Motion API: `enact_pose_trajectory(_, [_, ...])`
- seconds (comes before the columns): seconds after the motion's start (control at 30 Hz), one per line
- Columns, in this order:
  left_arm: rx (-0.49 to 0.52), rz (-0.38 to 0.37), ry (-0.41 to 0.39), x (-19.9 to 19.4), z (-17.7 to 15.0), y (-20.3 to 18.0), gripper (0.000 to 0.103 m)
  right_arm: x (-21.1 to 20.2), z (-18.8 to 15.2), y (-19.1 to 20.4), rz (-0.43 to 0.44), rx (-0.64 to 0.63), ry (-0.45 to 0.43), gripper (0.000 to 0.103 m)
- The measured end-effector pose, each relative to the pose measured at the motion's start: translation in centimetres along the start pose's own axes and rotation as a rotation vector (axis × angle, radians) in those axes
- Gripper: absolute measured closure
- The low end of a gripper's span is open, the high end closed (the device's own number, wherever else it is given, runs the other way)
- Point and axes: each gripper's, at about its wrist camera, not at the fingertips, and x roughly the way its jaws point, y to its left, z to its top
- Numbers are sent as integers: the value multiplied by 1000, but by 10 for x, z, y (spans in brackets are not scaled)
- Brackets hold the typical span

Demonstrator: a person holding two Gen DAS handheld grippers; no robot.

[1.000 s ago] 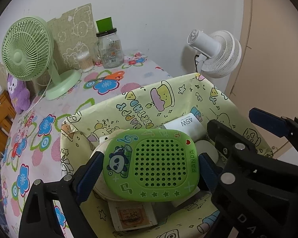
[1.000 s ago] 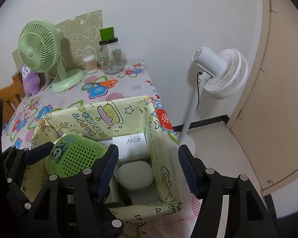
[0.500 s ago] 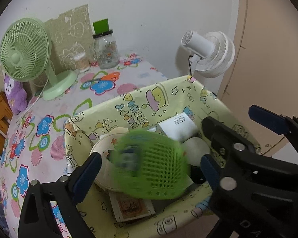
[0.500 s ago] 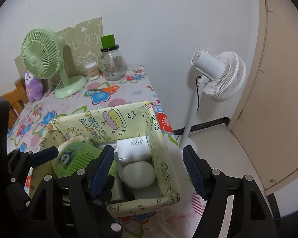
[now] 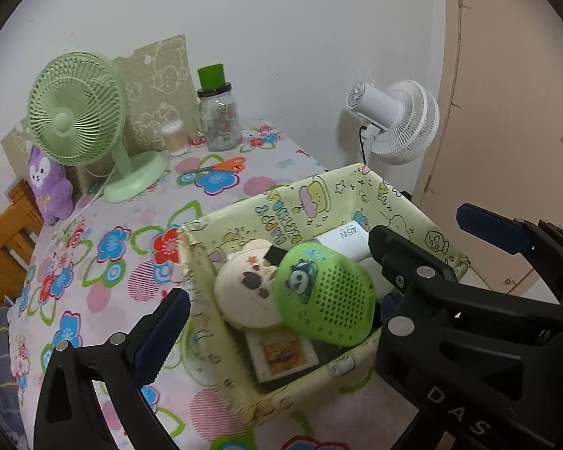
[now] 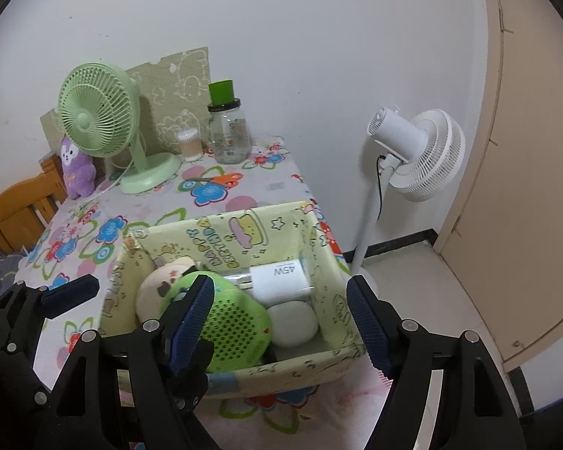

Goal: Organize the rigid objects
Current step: 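Withdraw both tools away from the yellow box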

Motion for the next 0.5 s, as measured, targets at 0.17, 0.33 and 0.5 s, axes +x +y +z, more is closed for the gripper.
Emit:
enact_pose_trajectory(0.17, [5,22,-18,-16,-9,8,0,-11,-5,13,5,-7,-14,23])
enact_pose_trajectory(0.33, [16,32,-37,-29,-18,15,0,-21,-10,27,11,-19,-25,21])
enact_pose_trajectory(0.5, [1,40,-62,-44,-27,32,0,-36,-14,42,7,-28,-43,21])
